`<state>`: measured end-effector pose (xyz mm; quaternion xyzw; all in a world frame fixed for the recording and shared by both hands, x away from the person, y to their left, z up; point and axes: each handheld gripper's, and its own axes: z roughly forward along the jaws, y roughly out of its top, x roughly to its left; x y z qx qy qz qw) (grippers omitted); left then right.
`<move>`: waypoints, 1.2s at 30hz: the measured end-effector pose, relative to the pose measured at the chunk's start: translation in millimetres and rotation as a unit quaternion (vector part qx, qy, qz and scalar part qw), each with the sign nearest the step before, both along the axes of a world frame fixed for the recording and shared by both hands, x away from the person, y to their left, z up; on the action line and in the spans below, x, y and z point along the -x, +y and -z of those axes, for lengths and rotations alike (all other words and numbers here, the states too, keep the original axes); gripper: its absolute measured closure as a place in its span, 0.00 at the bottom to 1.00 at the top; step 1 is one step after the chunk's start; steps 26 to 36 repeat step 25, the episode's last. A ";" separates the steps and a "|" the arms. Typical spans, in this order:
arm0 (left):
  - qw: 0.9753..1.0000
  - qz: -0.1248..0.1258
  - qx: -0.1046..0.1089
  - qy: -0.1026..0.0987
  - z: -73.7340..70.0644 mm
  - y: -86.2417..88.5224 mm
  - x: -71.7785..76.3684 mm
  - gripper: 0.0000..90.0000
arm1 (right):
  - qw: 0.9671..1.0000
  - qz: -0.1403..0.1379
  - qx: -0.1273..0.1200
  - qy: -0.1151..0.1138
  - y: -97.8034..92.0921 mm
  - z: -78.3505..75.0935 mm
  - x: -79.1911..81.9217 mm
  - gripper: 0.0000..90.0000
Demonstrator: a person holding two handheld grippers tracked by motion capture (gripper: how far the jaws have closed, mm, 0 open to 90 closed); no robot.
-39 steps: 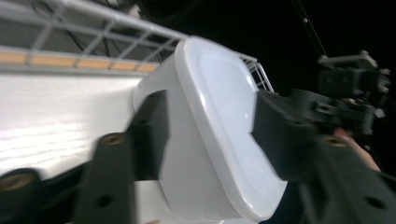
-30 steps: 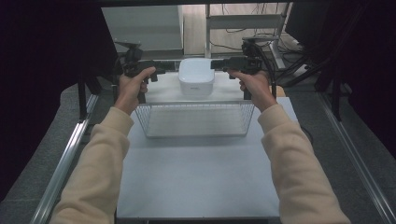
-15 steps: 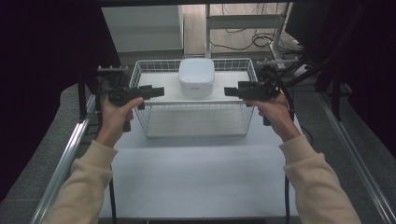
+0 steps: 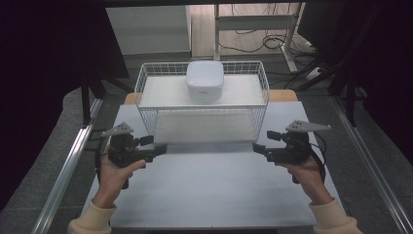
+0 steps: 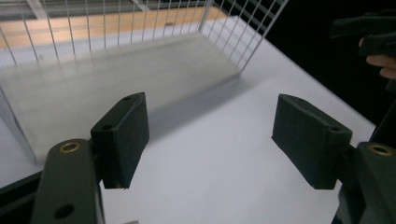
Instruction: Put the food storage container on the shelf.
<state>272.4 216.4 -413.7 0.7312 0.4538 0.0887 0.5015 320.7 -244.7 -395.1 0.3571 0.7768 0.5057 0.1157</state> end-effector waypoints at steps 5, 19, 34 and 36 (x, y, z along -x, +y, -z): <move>1.000 0.000 -0.018 0.016 27.1 -4.8 12.4 0.30 | 1.000 0.008 0.003 0.015 -12.4 31.7 15.9 0.23; 0.999 -0.008 -0.032 0.026 51.3 -11.4 15.0 0.30 | 0.999 0.014 0.026 0.031 -19.6 57.1 20.5 0.23; 0.999 -0.017 -0.035 0.020 52.2 -6.5 15.5 0.29 | 0.999 0.017 0.027 0.023 -20.4 59.0 21.2 0.23; 0.999 -0.017 -0.035 0.020 52.2 -6.5 15.5 0.29 | 0.999 0.017 0.027 0.023 -20.4 59.0 21.2 0.23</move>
